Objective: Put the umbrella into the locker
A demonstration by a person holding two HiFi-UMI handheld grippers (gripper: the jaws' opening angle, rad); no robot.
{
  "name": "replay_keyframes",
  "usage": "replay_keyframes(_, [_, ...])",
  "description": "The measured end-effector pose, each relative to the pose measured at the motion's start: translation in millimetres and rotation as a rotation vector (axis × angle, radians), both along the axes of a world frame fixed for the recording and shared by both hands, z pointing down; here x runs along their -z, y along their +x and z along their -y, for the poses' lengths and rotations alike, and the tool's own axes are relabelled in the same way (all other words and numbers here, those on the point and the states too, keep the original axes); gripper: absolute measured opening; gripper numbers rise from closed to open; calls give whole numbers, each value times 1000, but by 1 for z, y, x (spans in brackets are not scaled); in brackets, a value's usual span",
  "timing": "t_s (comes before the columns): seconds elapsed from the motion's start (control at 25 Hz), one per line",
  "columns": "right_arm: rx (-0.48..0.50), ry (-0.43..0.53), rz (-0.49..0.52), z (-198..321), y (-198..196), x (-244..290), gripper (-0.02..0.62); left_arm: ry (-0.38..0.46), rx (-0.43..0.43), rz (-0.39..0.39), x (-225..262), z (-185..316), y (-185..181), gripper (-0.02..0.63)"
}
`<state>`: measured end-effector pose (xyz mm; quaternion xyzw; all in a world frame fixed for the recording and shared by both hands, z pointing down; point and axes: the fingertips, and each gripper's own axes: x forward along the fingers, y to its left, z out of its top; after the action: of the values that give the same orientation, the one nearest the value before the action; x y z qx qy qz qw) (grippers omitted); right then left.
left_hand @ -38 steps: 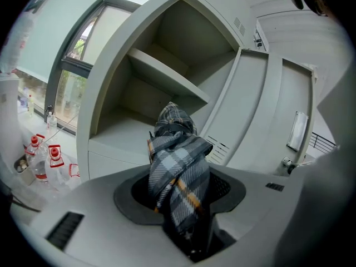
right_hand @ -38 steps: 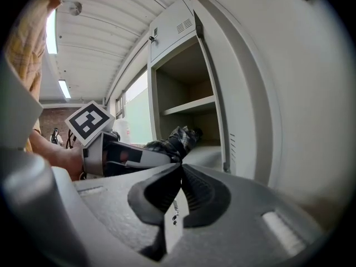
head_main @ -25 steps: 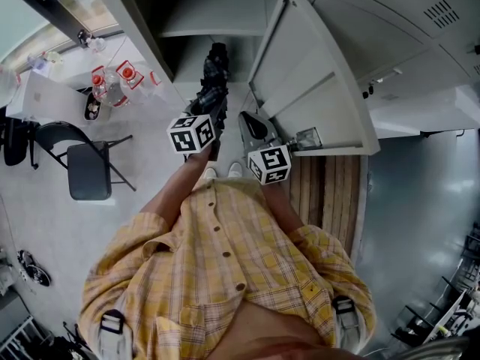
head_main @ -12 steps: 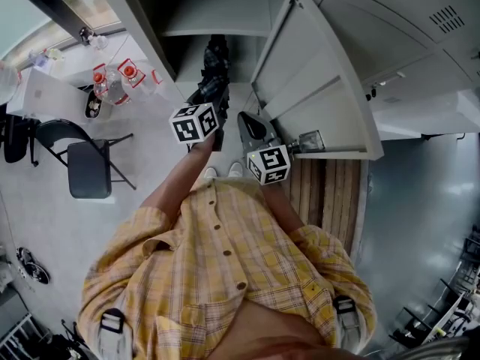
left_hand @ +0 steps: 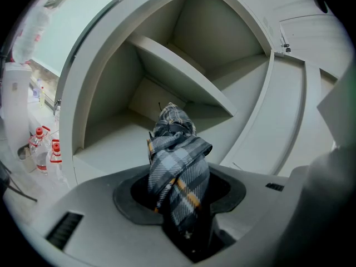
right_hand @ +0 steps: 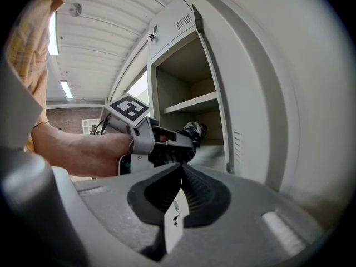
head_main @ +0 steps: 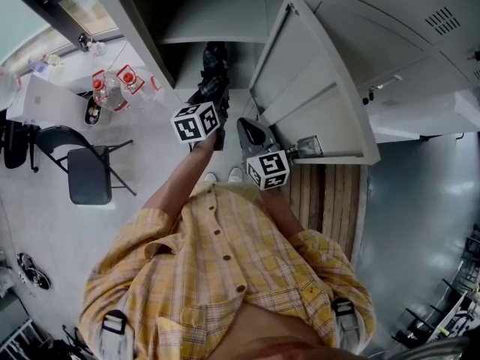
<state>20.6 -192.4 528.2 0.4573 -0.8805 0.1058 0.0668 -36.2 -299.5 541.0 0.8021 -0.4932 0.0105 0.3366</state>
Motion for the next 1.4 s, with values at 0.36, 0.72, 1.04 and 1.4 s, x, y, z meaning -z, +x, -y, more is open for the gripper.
replay_keyframes(0.36, [10,0,2,1,0,0,-2,7,21,-2,4,12,3,186])
replay_keyframes(0.72, [20,-4,6,1,-3,-2,-2,-4,65,-49,6,24,-2,186])
replay_keyframes(1.04, [14,-3,0,2,-1,-1,-2,-11,81,-55,6,37,-4,186])
replay_keyframes(1.4, [14,-2,-3,3,2,-2,-2,-26,123,-54,5,56,-8,186])
